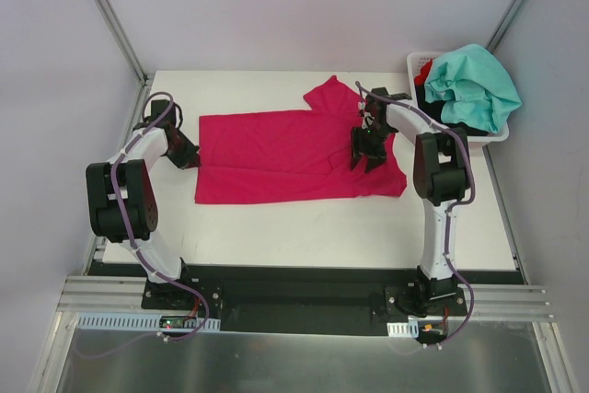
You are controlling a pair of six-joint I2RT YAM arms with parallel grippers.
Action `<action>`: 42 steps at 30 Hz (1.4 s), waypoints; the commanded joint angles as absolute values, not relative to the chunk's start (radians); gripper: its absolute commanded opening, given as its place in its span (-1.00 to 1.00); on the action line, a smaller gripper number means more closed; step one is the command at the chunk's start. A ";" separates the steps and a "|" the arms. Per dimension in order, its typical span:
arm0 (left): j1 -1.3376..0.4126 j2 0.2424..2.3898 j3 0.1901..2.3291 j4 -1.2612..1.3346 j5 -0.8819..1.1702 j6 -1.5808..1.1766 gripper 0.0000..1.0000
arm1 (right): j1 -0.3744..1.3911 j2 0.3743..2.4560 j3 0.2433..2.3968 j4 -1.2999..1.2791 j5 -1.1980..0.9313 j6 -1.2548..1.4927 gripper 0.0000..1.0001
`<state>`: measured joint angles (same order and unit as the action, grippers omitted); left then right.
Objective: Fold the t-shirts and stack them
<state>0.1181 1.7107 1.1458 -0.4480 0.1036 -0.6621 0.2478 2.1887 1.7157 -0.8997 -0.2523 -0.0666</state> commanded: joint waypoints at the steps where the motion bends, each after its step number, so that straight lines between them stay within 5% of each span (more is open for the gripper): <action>1: 0.123 1.661 1.187 -0.492 0.087 -0.637 -1.00 | 0.253 2.223 1.773 -0.965 -0.215 -0.054 0.08; 34: 0.172 1.795 1.229 -0.508 0.107 -0.624 -0.95 | 0.264 2.240 1.801 -1.000 -0.218 -0.072 0.05; 38: 0.170 1.787 1.215 -0.503 0.113 -0.624 -0.23 | 0.264 2.238 1.801 -1.000 -0.216 -0.077 0.05; 39: 0.170 1.779 1.213 -0.503 0.114 -0.624 0.67 | 0.262 2.235 1.798 -1.000 -0.216 -0.077 0.05; 40: 0.169 1.773 1.210 -0.503 0.117 -0.624 0.96 | 0.262 2.233 1.796 -1.000 -0.215 -0.078 0.05; 42: 0.167 1.741 1.209 -0.505 0.115 -0.620 0.98 | 0.264 2.224 1.798 -1.002 -0.216 -0.083 0.05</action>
<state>0.1589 1.7958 1.2140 -0.4961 0.1066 -0.6361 0.2581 2.2383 1.7916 -0.9684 -0.2462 -0.0677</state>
